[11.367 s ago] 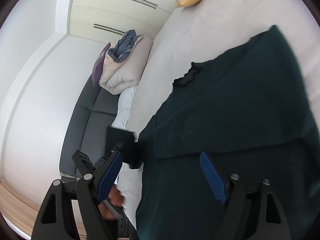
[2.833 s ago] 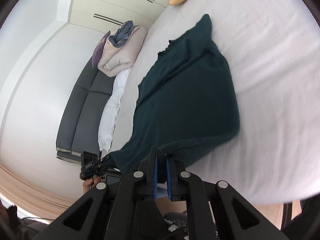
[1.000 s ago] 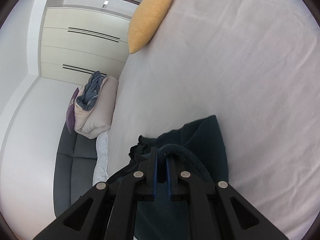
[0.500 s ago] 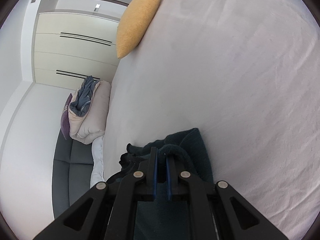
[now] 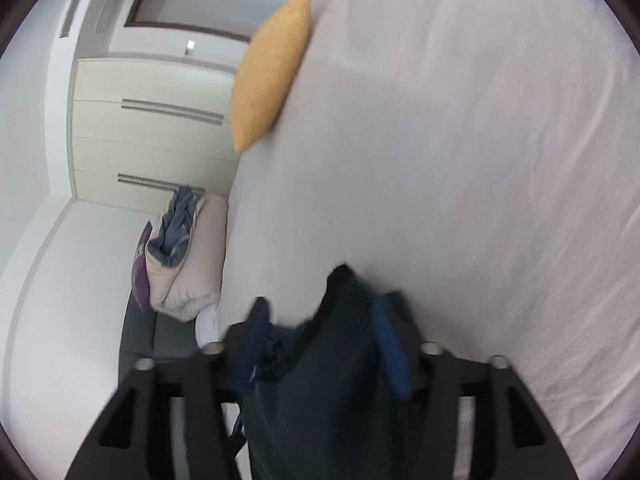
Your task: Fold small clothes
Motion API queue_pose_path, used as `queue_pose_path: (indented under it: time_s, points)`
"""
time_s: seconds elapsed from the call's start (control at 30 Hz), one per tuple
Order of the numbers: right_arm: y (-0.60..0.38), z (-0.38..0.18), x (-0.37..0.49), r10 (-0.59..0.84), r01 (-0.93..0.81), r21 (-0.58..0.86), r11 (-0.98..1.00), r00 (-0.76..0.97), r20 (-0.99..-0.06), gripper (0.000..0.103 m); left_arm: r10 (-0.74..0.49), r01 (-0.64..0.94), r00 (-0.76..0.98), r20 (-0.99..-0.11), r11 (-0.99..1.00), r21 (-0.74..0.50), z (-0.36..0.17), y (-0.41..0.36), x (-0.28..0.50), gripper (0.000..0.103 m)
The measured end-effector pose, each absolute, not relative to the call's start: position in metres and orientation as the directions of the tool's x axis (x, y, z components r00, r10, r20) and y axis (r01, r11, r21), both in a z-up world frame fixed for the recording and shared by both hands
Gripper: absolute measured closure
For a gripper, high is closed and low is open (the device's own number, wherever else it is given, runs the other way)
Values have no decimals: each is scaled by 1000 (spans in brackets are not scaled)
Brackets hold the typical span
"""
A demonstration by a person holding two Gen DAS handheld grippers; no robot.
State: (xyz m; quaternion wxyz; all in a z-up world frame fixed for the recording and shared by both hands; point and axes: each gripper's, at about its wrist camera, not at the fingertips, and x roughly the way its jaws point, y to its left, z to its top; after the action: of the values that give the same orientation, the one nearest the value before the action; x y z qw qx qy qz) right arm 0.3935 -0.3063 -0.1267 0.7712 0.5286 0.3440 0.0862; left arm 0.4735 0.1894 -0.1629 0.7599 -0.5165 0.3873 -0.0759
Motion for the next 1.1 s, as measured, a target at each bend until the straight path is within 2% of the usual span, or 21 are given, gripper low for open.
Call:
queue_pose_path:
  time_s: [0.1, 0.23, 0.4, 0.6, 0.7, 0.8, 0.9, 1.1]
  points:
    - [-309, -117, 386, 463, 238, 863, 446, 764, -450, 31, -528, -220, 666, -526, 535, -816, -148, 179, 469, 22]
    - [-286, -91, 372, 493, 139, 827, 545, 744, -450, 31, -552, -107, 600, -579, 662, -742, -133, 134, 451, 22]
    - [-255, -69, 339, 477, 38, 692, 720, 697, -535, 31, -531, -30, 563, -634, 753, -658, -135, 105, 403, 22]
    - [-255, -78, 296, 459, 39, 639, 768, 663, -592, 31, -603, -23, 526, -600, 695, -719, -155, 122, 373, 23]
    - [-263, -89, 278, 479, 48, 660, 750, 648, -592, 31, -654, -12, 493, -574, 655, -756, -167, 144, 366, 33]
    - [-268, -100, 269, 495, 68, 683, 727, 637, -591, 31, -672, 40, 447, -590, 674, -737, -167, 145, 357, 39]
    - [-271, -108, 262, 504, 85, 699, 710, 631, -589, 31, -673, 68, 407, -618, 697, -714, -172, 142, 351, 40]
    - [-267, -111, 256, 510, 84, 692, 717, 613, -603, 33, -676, 128, 386, -628, 713, -689, -171, 132, 339, 62]
